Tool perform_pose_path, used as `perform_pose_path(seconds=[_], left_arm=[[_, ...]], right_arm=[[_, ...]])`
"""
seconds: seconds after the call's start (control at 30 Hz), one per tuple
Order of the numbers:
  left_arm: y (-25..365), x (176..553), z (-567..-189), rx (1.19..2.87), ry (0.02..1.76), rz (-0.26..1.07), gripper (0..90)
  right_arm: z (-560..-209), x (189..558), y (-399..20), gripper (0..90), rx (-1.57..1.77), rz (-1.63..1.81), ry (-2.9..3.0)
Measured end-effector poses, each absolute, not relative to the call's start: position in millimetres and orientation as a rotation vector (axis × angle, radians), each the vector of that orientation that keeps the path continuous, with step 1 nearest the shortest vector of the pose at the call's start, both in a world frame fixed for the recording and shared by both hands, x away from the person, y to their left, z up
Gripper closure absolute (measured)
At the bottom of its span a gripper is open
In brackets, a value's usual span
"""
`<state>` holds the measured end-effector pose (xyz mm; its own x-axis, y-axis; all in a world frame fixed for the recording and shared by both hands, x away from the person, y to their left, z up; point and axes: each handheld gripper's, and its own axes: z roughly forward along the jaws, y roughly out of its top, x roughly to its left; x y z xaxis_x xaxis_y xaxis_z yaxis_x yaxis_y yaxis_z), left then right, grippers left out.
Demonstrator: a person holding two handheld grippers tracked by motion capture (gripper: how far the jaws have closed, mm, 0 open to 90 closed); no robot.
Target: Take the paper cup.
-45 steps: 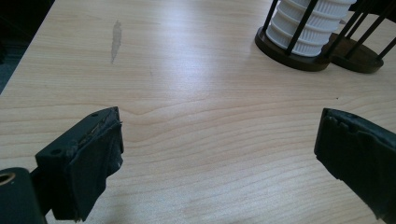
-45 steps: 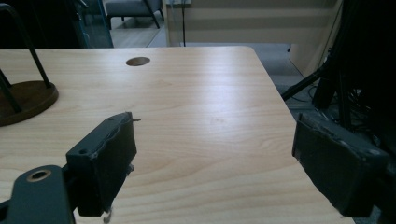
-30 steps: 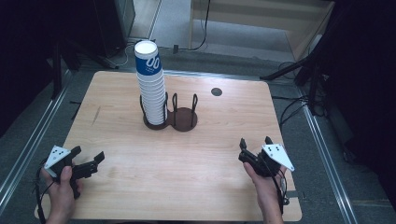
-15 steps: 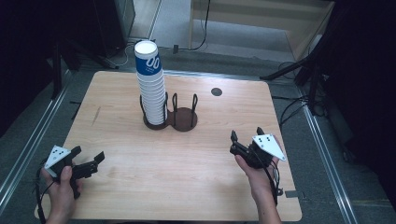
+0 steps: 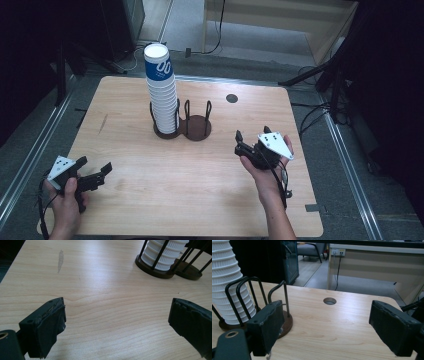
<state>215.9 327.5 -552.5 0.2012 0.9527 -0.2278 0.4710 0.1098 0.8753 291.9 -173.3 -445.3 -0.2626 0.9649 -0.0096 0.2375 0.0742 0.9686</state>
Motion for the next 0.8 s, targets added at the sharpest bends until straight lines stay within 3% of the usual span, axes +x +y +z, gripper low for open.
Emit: perform_pose_path(seconds=[0.8], left_arm=[[327, 216, -553, 1.506, 1.413, 0.628, 2.1]], right_arm=[[-435, 307, -126, 12.8, 1.178, 1.280, 1.679]])
